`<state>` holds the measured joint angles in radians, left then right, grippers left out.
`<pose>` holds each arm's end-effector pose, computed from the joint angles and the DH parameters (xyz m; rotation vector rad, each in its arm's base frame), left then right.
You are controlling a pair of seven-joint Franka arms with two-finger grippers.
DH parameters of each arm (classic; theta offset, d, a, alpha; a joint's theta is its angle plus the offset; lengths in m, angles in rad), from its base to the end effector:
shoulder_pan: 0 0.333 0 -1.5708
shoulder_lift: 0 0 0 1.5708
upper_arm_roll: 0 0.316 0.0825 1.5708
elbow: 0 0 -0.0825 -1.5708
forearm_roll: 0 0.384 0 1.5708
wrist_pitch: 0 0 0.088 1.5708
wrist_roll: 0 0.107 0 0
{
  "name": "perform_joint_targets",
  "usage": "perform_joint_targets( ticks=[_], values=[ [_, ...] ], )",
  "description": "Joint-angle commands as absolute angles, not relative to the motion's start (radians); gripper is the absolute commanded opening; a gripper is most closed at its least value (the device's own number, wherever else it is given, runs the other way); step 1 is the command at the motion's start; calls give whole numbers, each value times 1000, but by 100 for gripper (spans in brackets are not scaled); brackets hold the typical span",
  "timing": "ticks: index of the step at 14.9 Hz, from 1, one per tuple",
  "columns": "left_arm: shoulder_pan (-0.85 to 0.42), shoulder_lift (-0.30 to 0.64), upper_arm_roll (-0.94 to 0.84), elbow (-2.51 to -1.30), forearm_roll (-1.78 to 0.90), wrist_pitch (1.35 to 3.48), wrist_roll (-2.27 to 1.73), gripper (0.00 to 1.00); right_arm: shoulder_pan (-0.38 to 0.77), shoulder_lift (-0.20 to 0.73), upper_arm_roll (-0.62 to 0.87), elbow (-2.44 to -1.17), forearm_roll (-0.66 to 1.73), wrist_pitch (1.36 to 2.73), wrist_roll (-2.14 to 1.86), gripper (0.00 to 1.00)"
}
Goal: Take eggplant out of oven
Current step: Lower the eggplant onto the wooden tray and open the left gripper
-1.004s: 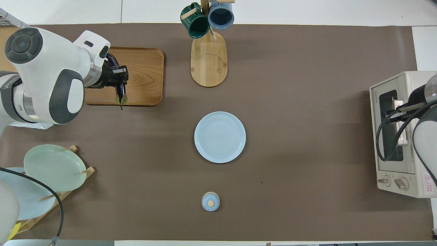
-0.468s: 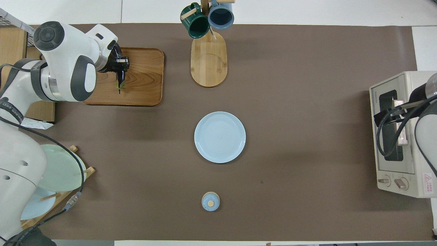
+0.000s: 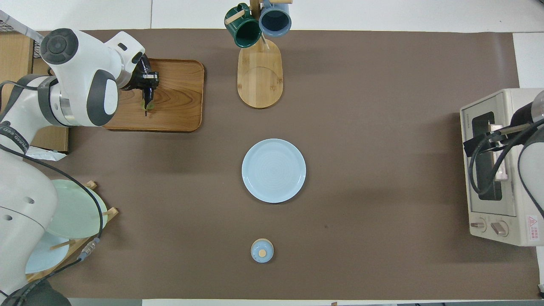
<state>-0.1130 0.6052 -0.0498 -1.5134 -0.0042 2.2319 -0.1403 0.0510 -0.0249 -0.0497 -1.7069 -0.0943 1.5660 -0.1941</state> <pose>0.7094 -0.1106 0.3204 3.0890 -0.0149 0.1669 0.5405 -0.0097 0.5743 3.0390 0.3057 -0.1903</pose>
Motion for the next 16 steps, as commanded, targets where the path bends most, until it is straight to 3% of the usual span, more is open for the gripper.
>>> perform_joint_targets(
  ticks=[1, 7, 8, 9, 13, 16],
  values=[
    [-120, 581, -54, -1508, 20, 2151, -130, 0, 57, -34, -61, -1703, -67, 1555, -186, 100],
    [-126, 565, -54, -1542, 18, 2160, -129, 0, 46, -28, -61, -1694, -66, 1566, -189, 100],
    [-124, 565, -54, -1543, 18, 2161, -129, 75, 48, -31, -61, -1694, -66, 1568, -189, 100],
    [-124, 565, -54, -1543, 18, 2158, -129, 100, 48, -32, -61, -1692, -66, 1568, -189, 100],
    [-115, 546, -55, -1535, 14, 2143, -132, 100, 48, -46, -61, -1700, -64, 1565, -184, 100],
    [-114, 477, -54, -1539, 9, 2083, -143, 100, 48, -54, -63, -1690, -64, 1566, -184, 100]
  ],
)
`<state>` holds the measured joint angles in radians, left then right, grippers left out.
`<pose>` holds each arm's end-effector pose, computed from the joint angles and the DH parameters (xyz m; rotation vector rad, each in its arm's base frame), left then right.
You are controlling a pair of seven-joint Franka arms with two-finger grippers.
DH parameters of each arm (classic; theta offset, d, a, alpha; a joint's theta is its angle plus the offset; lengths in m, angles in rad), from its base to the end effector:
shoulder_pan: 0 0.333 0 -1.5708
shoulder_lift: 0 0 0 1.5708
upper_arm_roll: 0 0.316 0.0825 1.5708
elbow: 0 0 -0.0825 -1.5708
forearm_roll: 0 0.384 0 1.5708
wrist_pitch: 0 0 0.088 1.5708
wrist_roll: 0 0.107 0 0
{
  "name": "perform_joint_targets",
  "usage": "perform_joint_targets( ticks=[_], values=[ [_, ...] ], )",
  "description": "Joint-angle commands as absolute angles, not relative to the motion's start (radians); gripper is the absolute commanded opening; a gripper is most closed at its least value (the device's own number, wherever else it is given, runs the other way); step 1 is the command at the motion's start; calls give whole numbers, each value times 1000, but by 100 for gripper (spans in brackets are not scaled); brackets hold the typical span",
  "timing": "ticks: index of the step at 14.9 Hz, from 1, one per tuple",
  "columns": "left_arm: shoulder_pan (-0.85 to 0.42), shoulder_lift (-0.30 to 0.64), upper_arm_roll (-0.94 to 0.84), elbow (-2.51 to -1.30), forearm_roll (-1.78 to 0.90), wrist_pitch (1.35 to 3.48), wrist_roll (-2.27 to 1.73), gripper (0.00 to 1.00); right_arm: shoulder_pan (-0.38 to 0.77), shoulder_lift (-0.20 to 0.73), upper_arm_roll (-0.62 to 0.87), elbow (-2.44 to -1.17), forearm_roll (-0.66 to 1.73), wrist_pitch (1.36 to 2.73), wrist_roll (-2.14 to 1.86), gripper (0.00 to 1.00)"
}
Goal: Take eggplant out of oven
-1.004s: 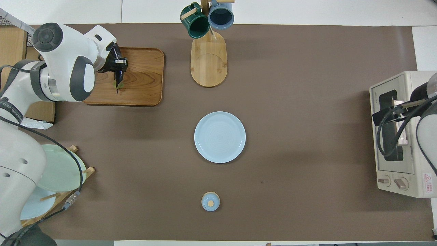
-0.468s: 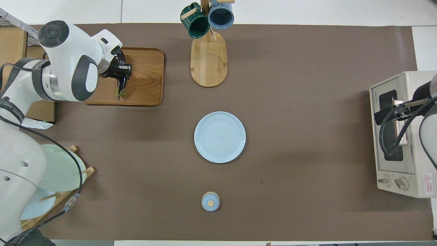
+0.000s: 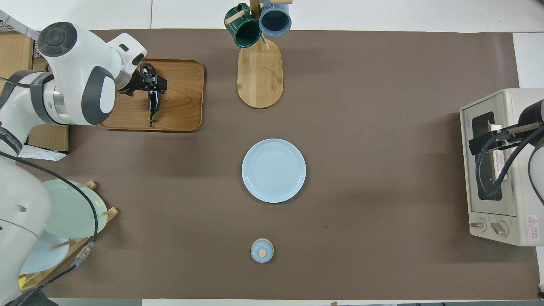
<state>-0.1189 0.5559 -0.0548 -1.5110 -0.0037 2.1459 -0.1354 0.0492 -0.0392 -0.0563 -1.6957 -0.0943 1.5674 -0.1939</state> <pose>0.7003 -0.1167 0.3484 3.0956 -0.0418 0.1145 0.5378 -0.0145 0.5873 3.0414 0.2911 -0.1497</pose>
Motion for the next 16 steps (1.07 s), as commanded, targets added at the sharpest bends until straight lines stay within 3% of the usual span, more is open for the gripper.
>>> perform_joint_targets(
  ticks=[1, 10, 16],
  values=[
    [-107, 442, -52, -1542, 9, 2059, -144, 100, 48, -55, -63, -1692, -64, 1566, -186, 100],
    [-81, 88, -40, -1543, 18, 1619, -144, 100, 49, -55, -60, -1690, -57, 1562, -156, 100],
    [-98, -37, -41, -1609, 15, 1440, -167, 100, 48, -54, -61, -1689, -22, 1563, -163, 100]
  ],
)
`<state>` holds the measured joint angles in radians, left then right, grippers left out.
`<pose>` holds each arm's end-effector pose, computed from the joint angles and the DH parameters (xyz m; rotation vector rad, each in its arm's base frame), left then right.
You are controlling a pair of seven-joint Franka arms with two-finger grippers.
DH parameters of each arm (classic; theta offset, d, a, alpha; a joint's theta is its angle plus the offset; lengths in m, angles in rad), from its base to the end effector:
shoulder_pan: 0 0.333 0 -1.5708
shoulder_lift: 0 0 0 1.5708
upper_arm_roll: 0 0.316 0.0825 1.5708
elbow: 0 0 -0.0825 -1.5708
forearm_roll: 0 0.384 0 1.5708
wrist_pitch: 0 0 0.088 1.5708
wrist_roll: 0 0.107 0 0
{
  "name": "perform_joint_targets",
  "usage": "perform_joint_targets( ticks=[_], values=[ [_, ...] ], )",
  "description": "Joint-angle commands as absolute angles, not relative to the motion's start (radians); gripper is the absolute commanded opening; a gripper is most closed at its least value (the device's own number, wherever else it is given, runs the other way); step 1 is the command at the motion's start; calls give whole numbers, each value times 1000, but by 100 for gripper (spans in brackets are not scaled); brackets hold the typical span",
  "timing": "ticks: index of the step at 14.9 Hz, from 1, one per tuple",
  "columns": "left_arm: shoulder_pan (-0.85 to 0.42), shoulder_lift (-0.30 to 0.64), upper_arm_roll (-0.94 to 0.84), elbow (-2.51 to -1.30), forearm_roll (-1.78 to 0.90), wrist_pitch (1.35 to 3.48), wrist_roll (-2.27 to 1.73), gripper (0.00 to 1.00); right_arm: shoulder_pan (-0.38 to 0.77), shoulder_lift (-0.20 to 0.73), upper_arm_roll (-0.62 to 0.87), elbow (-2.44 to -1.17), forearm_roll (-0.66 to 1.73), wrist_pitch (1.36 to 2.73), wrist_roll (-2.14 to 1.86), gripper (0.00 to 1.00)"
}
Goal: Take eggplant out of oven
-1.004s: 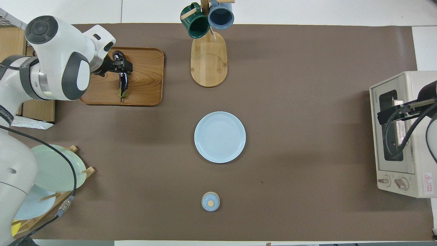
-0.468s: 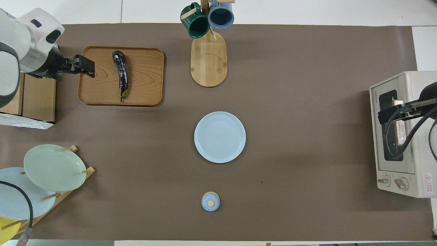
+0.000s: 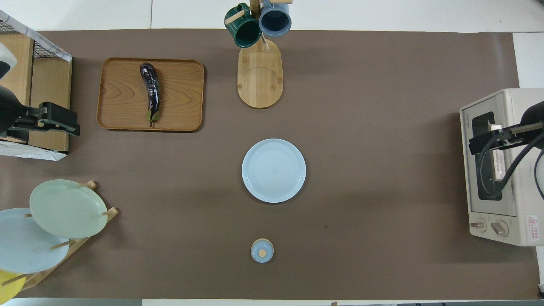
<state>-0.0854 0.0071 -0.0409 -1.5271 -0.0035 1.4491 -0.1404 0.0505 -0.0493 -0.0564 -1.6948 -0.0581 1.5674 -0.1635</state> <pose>0.5397 -0.0688 0.6308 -3.1311 -0.0216 0.1329 0.5353 -0.0101 0.5929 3.0806 0.2467 -0.1277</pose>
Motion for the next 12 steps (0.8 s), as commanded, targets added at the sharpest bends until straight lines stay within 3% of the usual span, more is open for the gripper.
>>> perform_joint_targets(
  ticks=[1, 3, 8, 12],
  values=[
    [-100, -70, -41, -1670, 14, 1462, -176, 100, 48, -54, -61, -1687, -23, 1565, -163, 100],
    [-101, -84, -40, -1730, 6, 1570, -178, 100, 48, -54, -61, -1687, -23, 1565, -167, 100],
    [-98, -28, -38, -1625, -34, 1554, -173, 100, 48, -54, -61, -1687, -23, 1566, -167, 100],
    [-95, -35, -38, -1640, -40, 1529, -173, 100, 51, -55, -60, -1687, -28, 1566, -166, 100]
  ],
)
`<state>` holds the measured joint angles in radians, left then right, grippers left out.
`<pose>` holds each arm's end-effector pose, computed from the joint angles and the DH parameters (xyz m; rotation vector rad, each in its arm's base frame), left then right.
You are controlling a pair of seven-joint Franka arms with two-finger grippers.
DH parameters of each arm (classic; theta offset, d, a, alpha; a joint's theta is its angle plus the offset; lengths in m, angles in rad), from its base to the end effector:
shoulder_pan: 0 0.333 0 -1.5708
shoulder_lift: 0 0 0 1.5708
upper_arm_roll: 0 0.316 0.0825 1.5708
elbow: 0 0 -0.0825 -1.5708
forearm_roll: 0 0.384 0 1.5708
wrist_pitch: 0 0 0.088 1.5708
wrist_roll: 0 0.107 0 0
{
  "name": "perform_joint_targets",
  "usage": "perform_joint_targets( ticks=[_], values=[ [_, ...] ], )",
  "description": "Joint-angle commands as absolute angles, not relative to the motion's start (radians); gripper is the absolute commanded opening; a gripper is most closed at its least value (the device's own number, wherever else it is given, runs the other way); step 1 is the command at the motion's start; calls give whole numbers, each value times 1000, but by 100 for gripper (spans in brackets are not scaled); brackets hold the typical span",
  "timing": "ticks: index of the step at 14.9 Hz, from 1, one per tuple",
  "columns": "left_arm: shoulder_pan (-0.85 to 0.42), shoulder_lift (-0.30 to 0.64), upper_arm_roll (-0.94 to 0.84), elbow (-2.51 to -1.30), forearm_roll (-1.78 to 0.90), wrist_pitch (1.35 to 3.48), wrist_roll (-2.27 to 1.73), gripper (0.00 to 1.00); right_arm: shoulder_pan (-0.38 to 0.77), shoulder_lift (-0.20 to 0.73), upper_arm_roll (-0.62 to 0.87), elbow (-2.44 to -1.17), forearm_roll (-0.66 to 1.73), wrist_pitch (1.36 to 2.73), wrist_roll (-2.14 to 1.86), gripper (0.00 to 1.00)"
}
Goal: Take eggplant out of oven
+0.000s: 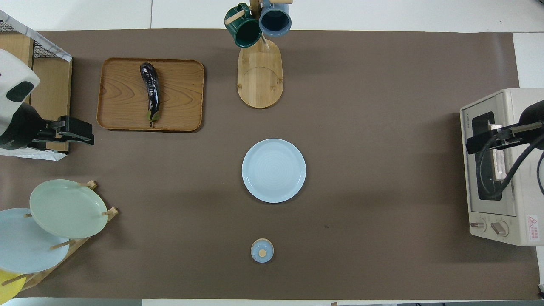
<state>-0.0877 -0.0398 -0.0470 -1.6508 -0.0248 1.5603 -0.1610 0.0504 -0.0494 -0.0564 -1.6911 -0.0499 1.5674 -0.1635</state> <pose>0.5340 -0.0756 0.6077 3.1250 0.0418 -0.0837 0.5355 -0.0093 0.5946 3.0888 0.2466 -0.1210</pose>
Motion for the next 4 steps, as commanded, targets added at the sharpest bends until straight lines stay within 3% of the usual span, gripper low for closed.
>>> perform_joint_targets(
  ticks=[1, 4],
  values=[
    [-94, -35, -38, -1638, -40, 1529, -175, 100, 51, -55, -58, -1687, -34, 1566, -164, 100],
    [-94, -35, -40, -1638, -40, 1529, -173, 100, 49, -55, -58, -1687, -29, 1568, -167, 100]
  ],
)
